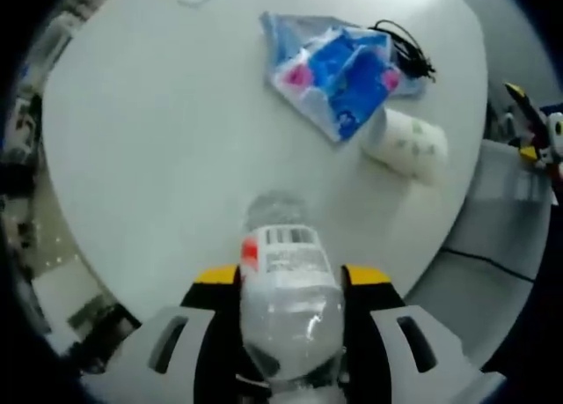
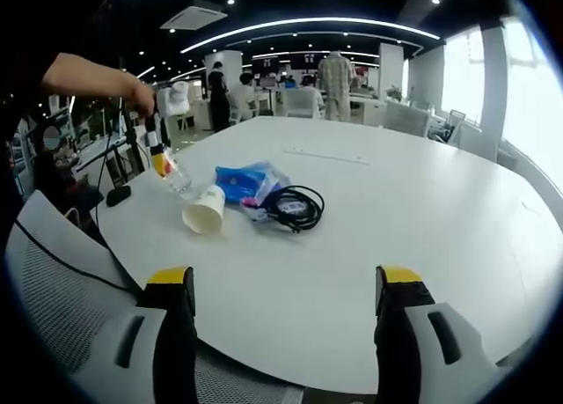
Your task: Arrange the tabletop items into an orderly group along one side of the table until the central work area is clear of visible clutter.
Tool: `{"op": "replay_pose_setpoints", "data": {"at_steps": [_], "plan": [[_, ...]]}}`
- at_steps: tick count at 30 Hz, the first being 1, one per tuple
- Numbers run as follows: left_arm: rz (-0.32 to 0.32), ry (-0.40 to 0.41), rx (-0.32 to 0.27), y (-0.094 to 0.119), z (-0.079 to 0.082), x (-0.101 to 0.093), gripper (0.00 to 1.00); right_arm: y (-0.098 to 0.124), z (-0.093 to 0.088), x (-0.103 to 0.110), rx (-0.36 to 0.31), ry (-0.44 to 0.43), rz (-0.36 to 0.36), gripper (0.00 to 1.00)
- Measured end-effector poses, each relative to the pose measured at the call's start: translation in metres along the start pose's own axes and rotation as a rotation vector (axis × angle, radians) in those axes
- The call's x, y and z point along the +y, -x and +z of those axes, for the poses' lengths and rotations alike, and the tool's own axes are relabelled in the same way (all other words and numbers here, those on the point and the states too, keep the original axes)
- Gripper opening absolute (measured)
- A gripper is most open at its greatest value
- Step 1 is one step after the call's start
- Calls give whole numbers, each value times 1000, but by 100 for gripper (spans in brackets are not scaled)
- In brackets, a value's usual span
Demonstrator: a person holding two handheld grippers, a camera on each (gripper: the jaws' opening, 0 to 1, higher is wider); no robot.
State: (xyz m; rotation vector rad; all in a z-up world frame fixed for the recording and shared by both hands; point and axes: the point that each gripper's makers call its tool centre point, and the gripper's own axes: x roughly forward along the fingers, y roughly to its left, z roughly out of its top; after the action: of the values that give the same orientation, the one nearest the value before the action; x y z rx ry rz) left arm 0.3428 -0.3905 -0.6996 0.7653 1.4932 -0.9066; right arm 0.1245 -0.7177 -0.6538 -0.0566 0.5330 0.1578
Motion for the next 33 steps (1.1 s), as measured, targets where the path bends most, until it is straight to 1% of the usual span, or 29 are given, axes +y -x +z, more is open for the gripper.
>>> {"op": "replay_pose_setpoints", "data": {"at_steps": [2, 3, 4, 5, 6, 7, 8, 9, 10, 11, 14, 16, 24, 28, 33], "plan": [[3, -11, 7, 1, 3, -1, 41, 0, 0, 0, 1, 1, -1, 84], [5, -10, -2, 3, 8, -2, 42, 0, 0, 0, 2, 2, -2, 83], [5, 9, -3, 5, 11, -3, 43, 0, 0, 0, 3, 2, -2, 83], [-23, -40, -44, 5, 24, -6, 42, 0, 0, 0, 2, 1, -3, 83], [-10, -26, -35, 7, 26, -9, 42, 0, 0, -1, 2, -1, -4, 83], [3, -39, -10, 6, 24, -10, 41, 0, 0, -1, 3, -1, -4, 83], [32, -77, 3, 5, 25, -7, 42, 0, 0, -1, 3, 0, -4, 83], [27, -80, 18, 4, 25, -10, 42, 0, 0, -1, 3, 0, -3, 83], [35, -77, 12, 2, 29, -11, 42, 0, 0, -1, 2, 1, -4, 83], [35, -86, 13, 2, 29, -13, 42, 0, 0, -1, 2, 0, -6, 83], [38, -99, 26, 1, 27, -11, 42, 0, 0, -2, 0, -5, -12, 83], [37, -100, 23, 2, 27, -9, 42, 0, 0, -3, 0, -5, -13, 83], [42, -104, -25, 4, 25, -2, 43, 0, -1, -1, 4, 1, -7, 83], [44, -80, -69, 6, 27, 1, 43, 0, -1, -1, 5, 1, -8, 83], [20, -44, -127, 9, 29, -1, 49, 0, -1, -2, 5, 2, -8, 83]]}}
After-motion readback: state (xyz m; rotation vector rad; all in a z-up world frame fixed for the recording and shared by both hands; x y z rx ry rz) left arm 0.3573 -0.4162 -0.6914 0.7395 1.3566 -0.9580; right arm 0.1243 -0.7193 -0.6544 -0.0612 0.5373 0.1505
